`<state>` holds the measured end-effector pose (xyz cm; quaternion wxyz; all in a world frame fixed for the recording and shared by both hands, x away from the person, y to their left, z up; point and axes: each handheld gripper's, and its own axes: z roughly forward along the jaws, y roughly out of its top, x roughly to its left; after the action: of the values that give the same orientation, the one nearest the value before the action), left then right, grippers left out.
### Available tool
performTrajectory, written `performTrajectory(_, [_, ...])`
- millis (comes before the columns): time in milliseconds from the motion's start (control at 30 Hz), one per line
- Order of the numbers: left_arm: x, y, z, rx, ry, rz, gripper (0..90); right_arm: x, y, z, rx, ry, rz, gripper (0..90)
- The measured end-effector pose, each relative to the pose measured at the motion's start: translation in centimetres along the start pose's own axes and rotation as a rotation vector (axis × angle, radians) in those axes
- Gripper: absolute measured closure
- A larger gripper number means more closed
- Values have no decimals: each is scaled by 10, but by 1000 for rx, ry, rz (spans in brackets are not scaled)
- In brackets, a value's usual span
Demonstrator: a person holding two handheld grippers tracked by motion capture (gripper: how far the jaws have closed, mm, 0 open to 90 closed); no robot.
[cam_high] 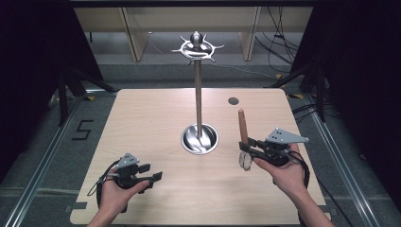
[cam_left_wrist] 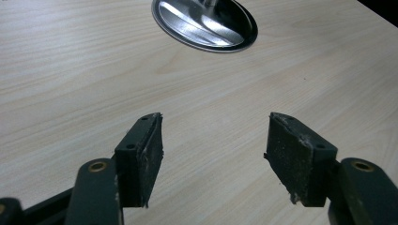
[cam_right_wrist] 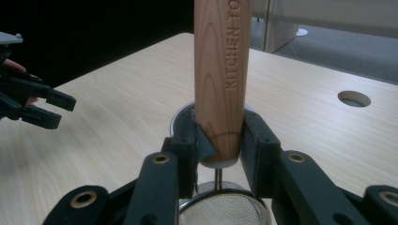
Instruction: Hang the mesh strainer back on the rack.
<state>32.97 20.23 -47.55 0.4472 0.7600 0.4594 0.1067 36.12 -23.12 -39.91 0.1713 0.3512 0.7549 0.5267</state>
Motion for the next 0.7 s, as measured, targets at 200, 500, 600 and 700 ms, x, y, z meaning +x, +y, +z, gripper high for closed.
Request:
performTrajectory(200, [0,0,0,2,5,-5,357,0,5,1,-9,-14,8,703])
performTrajectory(500, [1,0,-1,-3,0,-2,357,0,14,0,-19,-17,27,703])
performTrajectory(600, [1,0,0,-10,-1,-3,357,-1,17,2,-42,-20,12,703])
performTrajectory(700, [1,0,0,-9,2,-14,357,-2,19,2,-29,-12,9,703])
